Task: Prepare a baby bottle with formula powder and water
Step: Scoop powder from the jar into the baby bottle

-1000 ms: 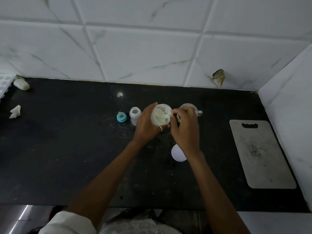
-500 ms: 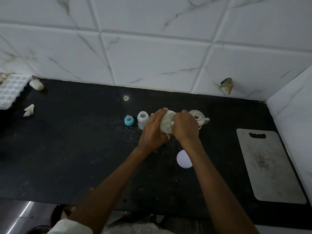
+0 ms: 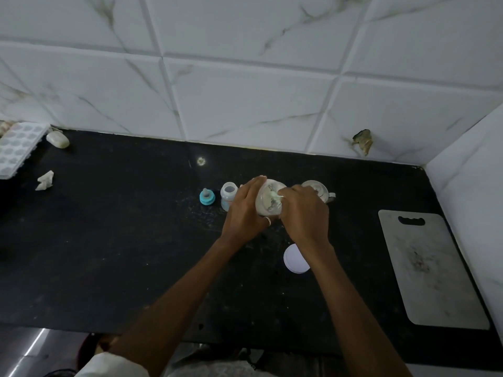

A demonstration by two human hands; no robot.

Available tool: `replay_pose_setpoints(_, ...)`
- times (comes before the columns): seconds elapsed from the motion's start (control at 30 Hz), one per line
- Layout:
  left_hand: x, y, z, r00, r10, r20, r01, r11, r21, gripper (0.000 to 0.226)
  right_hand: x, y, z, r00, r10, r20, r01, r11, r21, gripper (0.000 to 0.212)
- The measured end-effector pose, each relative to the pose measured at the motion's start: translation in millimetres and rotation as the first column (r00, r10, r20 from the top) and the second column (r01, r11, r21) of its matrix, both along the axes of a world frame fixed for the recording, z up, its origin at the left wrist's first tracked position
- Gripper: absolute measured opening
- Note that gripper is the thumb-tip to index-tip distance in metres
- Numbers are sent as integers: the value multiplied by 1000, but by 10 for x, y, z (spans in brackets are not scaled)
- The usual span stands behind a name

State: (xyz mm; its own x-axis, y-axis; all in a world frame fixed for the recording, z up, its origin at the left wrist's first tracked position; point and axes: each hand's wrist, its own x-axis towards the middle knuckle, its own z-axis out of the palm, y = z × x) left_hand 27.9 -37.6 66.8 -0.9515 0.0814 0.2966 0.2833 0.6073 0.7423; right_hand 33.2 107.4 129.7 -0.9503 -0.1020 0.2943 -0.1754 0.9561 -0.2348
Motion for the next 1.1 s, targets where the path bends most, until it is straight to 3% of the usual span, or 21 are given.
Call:
replay_pose_setpoints(0.43,-6,-54,-28,999,-38,-24,37,997,-62,92,-1,-85,-45,994,39,105,-55,988,147,10)
replay_pose_setpoints(1.1,-7,-110,-19,995,-99,0,98,992,-81,98,-29,-72,-6,967,72,243,-77,997,9,23)
